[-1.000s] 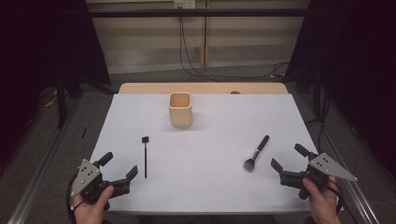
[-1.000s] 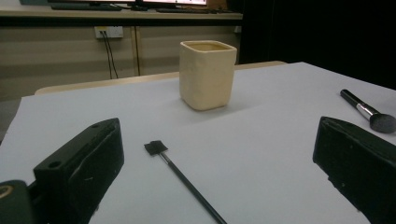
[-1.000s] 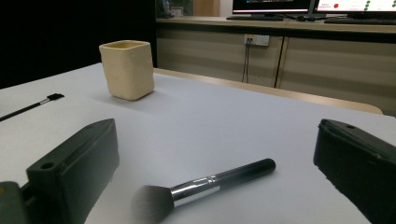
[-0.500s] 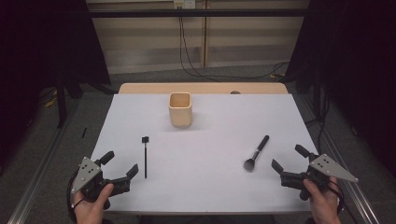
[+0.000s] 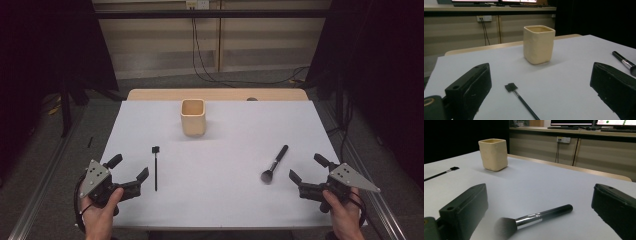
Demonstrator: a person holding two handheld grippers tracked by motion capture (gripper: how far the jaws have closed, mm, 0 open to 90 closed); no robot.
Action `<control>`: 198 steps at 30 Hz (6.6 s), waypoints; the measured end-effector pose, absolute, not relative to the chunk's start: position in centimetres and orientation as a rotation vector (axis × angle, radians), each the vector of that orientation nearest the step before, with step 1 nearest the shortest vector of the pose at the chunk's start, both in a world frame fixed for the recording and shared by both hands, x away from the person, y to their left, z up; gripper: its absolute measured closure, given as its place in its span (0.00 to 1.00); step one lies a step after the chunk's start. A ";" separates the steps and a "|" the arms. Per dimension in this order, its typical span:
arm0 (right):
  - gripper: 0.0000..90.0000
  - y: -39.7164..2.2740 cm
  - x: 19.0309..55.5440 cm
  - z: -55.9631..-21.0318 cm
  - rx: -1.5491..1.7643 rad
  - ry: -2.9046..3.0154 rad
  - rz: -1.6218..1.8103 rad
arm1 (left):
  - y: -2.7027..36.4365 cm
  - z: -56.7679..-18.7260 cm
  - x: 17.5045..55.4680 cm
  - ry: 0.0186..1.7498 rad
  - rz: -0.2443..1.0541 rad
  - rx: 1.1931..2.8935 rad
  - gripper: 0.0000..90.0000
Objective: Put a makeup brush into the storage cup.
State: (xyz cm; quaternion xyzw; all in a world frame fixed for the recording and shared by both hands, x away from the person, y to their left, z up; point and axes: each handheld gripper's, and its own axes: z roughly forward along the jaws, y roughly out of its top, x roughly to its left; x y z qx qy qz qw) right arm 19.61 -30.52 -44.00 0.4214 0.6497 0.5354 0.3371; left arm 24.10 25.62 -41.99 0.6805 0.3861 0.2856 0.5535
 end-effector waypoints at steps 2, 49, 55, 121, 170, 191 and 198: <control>0.00 -30.5 19.6 -44.0 1.092 1.698 1.393 | 25.3 -41.8 24.6 0.905 0.676 1.620 0.04; 0.00 -30.0 20.1 -44.1 1.100 1.735 1.380 | 23.7 -40.0 33.8 0.980 0.645 1.697 0.05; 0.00 -30.2 20.0 -44.2 1.100 1.738 1.381 | 22.9 -39.5 34.7 1.042 0.659 1.743 0.05; 0.00 -30.1 20.1 -44.4 1.117 1.768 1.364 | 19.6 -42.8 39.0 1.652 0.066 2.363 0.08; 0.00 -30.2 19.9 -44.4 1.110 1.776 1.357 | 17.7 -44.6 39.5 1.779 0.011 2.540 0.64; 0.00 -30.2 19.9 -44.4 1.117 1.778 1.362 | 17.7 -44.5 39.6 1.762 -0.030 2.573 0.94; 0.00 -30.2 19.9 -44.4 1.118 1.778 1.359 | 18.0 -44.5 39.5 1.740 -0.041 2.567 0.96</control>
